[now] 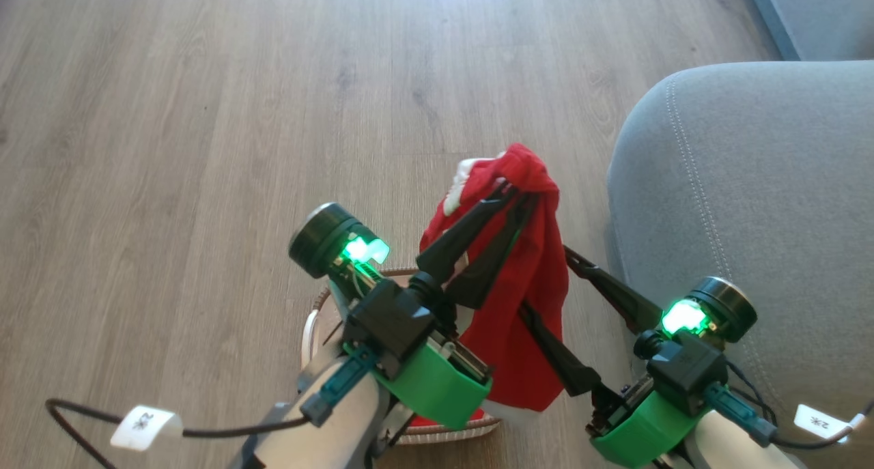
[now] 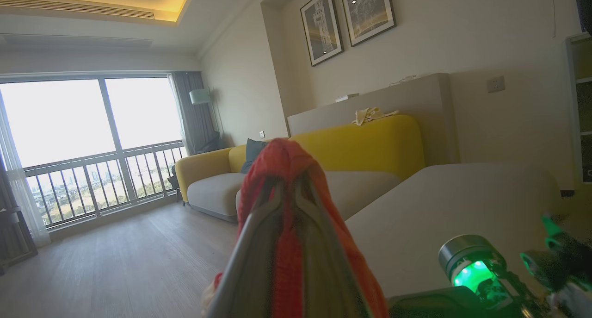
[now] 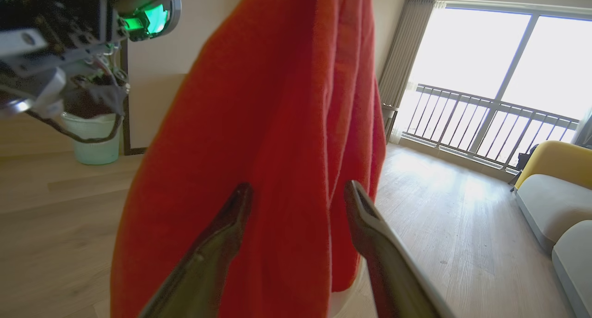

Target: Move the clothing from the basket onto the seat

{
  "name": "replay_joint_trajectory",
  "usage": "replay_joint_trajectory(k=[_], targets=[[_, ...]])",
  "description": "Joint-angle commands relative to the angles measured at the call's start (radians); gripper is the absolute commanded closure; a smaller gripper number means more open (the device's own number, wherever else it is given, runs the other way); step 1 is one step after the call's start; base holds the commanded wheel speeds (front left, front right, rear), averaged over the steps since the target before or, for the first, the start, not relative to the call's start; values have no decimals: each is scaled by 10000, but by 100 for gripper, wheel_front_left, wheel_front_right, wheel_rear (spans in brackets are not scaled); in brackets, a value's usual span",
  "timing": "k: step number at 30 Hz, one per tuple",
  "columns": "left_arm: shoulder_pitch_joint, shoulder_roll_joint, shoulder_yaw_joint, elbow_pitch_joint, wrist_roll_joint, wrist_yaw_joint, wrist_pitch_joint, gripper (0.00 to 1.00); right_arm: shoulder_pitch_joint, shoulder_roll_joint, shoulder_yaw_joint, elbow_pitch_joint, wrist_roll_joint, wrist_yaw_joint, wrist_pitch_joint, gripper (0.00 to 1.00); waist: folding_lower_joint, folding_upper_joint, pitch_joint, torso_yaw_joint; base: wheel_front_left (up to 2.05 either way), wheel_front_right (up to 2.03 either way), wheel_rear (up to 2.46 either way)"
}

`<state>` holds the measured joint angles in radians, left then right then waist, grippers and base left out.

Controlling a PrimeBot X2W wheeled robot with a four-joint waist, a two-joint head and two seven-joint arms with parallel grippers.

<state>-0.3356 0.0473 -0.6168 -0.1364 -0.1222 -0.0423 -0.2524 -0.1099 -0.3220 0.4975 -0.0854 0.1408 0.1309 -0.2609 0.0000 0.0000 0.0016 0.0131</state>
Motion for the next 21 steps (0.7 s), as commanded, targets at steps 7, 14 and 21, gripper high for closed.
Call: replay_joint_trajectory(k=[7,14,21], targets=[[-774,30,-242,-304,2,-12,-93,100,-599,-135,532,457,184,-2,-9,0,0,0,50,221,0,0,0],[-802,30,-711,-410,-396,73,-93,100,-888,272,461,1328,146,-2,-9,0,0,0,55,304,0,0,0],[-770,30,-1067,-366,-567,-10,-93,100,-1020,742,282,1703,53,-2,-9,1,0,0,60,429,0,0,0]])
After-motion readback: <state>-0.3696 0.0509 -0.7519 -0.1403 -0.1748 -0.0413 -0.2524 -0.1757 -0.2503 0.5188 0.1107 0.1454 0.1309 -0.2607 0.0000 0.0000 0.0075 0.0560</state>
